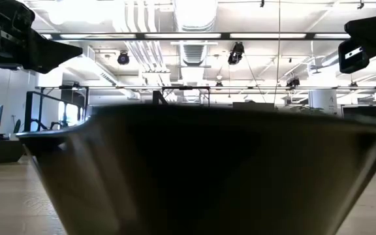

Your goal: Pick & Place Mini shaped plates

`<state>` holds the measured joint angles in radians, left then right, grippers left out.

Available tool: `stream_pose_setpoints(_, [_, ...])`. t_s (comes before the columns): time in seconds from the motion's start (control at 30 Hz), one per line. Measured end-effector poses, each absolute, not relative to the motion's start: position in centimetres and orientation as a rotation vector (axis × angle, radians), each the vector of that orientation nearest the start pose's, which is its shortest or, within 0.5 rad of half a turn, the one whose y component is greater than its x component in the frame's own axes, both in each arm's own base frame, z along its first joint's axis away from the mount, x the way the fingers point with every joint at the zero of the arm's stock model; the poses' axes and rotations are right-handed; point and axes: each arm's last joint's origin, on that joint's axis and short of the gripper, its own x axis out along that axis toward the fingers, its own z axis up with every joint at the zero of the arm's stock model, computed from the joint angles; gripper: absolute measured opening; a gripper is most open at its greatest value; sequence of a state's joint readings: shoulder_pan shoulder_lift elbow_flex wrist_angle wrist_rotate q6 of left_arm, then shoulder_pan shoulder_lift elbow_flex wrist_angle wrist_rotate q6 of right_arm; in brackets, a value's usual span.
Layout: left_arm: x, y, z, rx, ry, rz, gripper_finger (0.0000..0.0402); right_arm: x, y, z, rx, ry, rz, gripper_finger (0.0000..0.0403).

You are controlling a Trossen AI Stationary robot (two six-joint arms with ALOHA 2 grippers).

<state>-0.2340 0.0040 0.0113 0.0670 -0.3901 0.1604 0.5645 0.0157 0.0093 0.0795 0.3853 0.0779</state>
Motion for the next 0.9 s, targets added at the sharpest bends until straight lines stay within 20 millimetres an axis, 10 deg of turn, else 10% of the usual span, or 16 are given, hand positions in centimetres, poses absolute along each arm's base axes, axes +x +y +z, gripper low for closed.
stream_pose_setpoints(0.9, [9.5,-1.1,17.3,0.138,-0.058,0.161,0.0,8.5,4.1,18.6,-0.008,-0.193,0.162,0.0008])
